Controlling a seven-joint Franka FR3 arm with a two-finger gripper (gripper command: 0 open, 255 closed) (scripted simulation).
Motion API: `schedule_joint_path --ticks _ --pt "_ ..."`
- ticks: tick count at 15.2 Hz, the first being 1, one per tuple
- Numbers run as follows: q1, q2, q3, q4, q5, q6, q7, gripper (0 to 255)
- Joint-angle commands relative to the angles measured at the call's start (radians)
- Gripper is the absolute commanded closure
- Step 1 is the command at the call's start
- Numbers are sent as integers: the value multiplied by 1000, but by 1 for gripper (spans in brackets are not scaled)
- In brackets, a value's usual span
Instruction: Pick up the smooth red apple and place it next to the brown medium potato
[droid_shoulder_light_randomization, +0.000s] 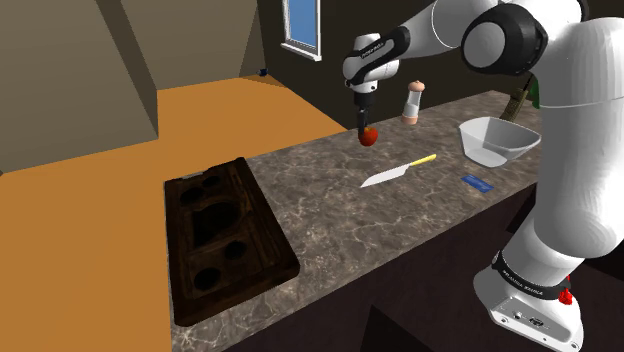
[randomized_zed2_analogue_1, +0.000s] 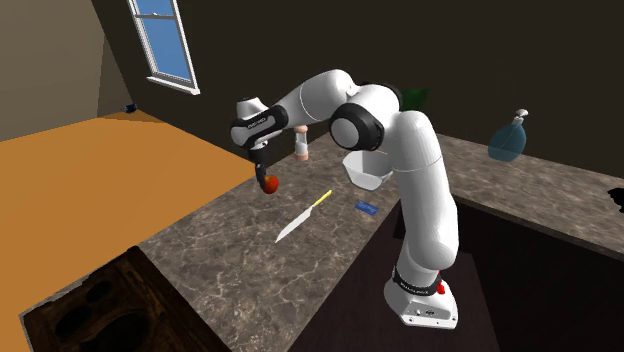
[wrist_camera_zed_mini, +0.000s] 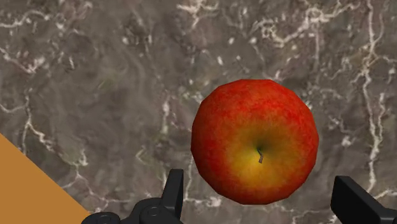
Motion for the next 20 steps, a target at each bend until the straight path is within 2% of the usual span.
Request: schedule_joint_path --ticks 1,4,11,12,20 --pt "-2 14 2 -9 5 23 -4 0" --pt "-3 27 4 -26 9 52 -7 0" --pt "-4 27 4 -25 9 52 -7 0" --pt "-4 27 4 -25 9 52 -7 255" --pt "-3 27 4 -26 9 52 -7 255"
